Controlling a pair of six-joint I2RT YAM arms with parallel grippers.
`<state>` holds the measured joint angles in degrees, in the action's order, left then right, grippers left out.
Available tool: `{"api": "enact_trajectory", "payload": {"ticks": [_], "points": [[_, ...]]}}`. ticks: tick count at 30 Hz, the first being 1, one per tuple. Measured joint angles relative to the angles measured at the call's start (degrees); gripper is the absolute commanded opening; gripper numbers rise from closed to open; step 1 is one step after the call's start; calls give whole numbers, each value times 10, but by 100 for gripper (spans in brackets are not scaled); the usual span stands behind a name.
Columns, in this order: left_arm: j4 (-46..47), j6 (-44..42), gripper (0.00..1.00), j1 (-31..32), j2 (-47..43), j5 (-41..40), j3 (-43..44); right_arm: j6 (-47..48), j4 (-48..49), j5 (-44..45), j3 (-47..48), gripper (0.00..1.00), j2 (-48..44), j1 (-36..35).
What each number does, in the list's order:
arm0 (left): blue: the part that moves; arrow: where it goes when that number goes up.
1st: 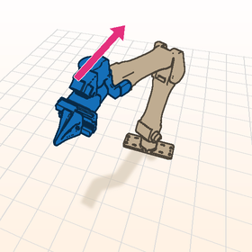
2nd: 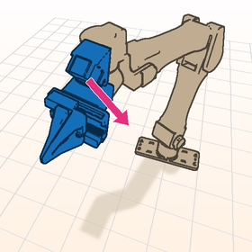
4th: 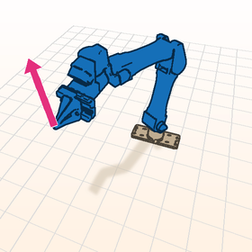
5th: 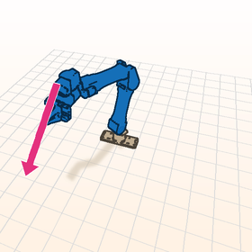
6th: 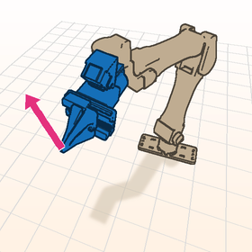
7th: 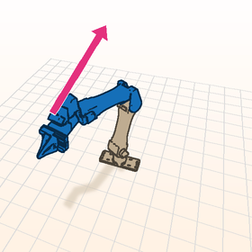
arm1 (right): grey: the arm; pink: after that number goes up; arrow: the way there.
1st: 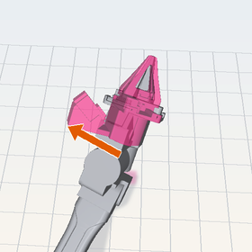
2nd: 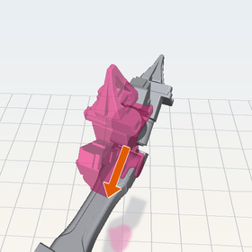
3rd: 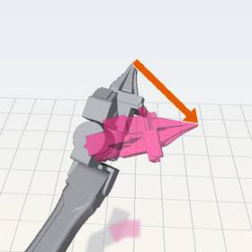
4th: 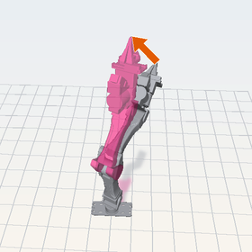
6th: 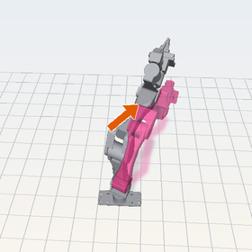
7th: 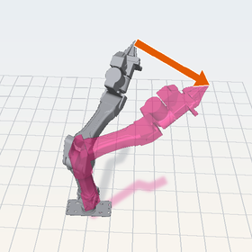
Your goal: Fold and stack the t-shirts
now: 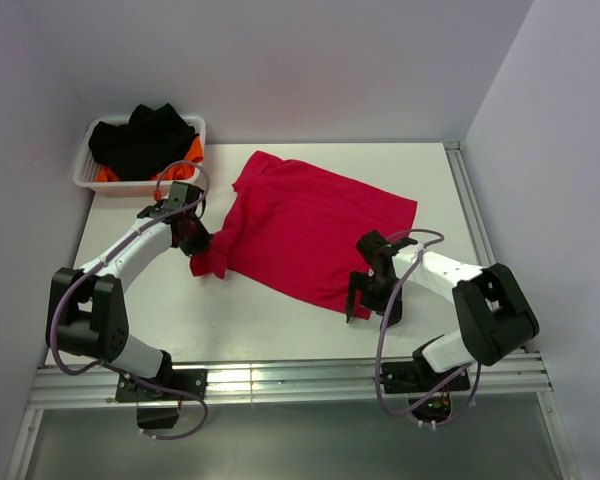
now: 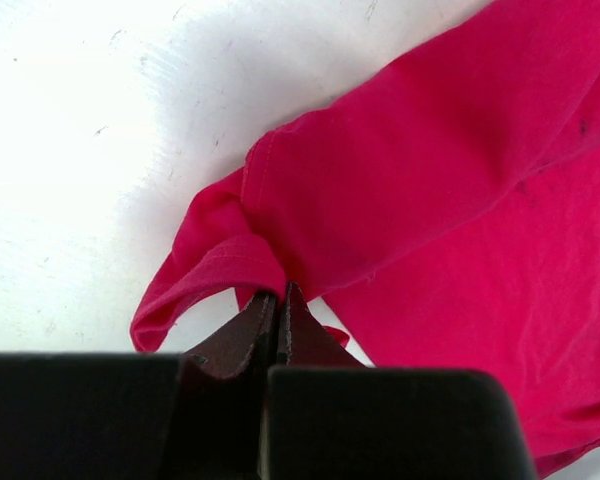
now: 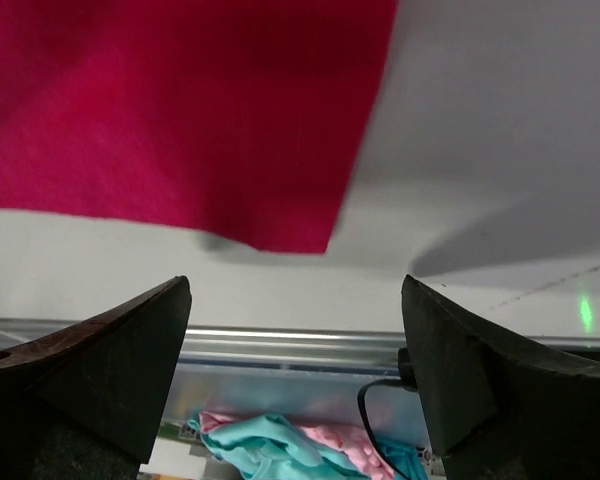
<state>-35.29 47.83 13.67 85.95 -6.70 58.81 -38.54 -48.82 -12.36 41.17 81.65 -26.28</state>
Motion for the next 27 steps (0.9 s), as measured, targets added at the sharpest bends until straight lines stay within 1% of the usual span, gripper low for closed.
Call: {"api": "enact_trajectory", "payload": {"ticks": [4, 8, 13, 14, 15, 16, 18, 19, 21, 22, 24, 27], "points": [[-2, -4, 0, 0, -12, 0, -6, -2, 21, 18, 13, 88, 26, 0], [-6, -4, 0, 0, -35, -1, -9, -4, 35, 38, 27, 78, 42, 0], [-10, -5, 0, -1, -48, -3, -14, -6, 28, 52, 41, 69, 64, 0], [-11, -5, 0, -2, -48, -3, -14, -6, 25, 55, 42, 61, 66, 0], [-11, -6, 0, -2, -48, -3, -14, -4, 24, 58, 42, 57, 66, 0], [-12, -6, 0, -3, -48, -5, -15, -3, 23, 61, 42, 47, 66, 0], [-12, -6, 0, -5, -48, -7, -15, -3, 25, 63, 40, 36, 66, 0], [-12, -6, 0, -6, -48, -7, -15, -3, 26, 63, 40, 24, 66, 0], [-12, -6, 0, -9, -50, -7, -19, -3, 33, 55, 37, 15, 65, 0], [-12, -6, 0, -10, -50, -7, -21, -4, 36, 52, 37, 8, 65, 0], [-13, -6, 0, -12, -51, -7, -23, -4, 38, 49, 37, 0, 64, 0], [-21, -6, 0, -13, -53, -7, -22, -3, 34, 51, 37, 0, 59, 0]]}}
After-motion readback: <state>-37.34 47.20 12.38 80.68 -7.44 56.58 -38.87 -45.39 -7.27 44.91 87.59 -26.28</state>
